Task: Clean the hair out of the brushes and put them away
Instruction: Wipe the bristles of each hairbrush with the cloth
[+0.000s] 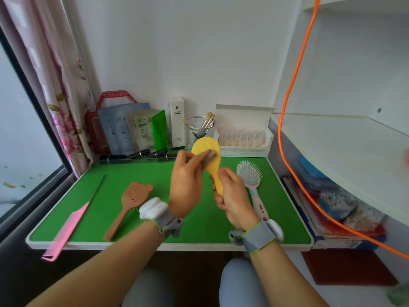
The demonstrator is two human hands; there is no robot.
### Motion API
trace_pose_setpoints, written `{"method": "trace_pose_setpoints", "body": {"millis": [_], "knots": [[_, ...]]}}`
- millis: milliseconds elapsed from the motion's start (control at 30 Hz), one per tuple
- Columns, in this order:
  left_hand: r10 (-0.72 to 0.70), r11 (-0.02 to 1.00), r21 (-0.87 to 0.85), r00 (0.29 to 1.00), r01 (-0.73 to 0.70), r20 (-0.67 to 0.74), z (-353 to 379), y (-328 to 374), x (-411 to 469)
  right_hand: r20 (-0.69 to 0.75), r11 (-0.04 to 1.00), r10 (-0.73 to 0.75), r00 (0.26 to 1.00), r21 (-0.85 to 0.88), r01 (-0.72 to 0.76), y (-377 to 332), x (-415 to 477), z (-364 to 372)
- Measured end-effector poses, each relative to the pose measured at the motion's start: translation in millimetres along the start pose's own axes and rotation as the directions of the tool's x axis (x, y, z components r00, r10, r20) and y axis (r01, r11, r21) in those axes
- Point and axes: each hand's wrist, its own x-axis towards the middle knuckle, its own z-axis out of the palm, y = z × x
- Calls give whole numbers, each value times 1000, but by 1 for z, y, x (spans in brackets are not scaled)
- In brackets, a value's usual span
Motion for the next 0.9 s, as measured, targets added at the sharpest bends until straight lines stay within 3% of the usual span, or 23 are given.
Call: {"method": "trace_pose_setpoints", "body": {"millis": [133,233,400,467,567,633,800,900], "knots": [[-90,994,48,993,94,-79,-9,-6,40,34,983,-59,998,-173,64,3,-4,0],[-56,996,62,996,61,-75,-8,1,48,26,962,-101,995,-250,105,4,-2,3],[182,977,91,976,-193,123,-3,13,4,-119,991,47,992,-123,-61,2,4,7],[158,980,104,982,-169,107,-6,6,10,-98,990,73,992,-113,-84,4,4,5],[-42,993,110,998,47,-46,-10,-4,37,-46,994,54,997,-95,-58,5,1,4],[-93,990,100,993,99,-67,-9,-3,38,-40,997,34,999,-74,-37,4,1,6],[113,992,48,991,-117,71,-1,11,-17,-113,999,19,993,-24,-22,1,7,7],[138,990,2,979,-140,151,-2,12,-38,-134,1000,23,991,4,-22,2,6,7]]}}
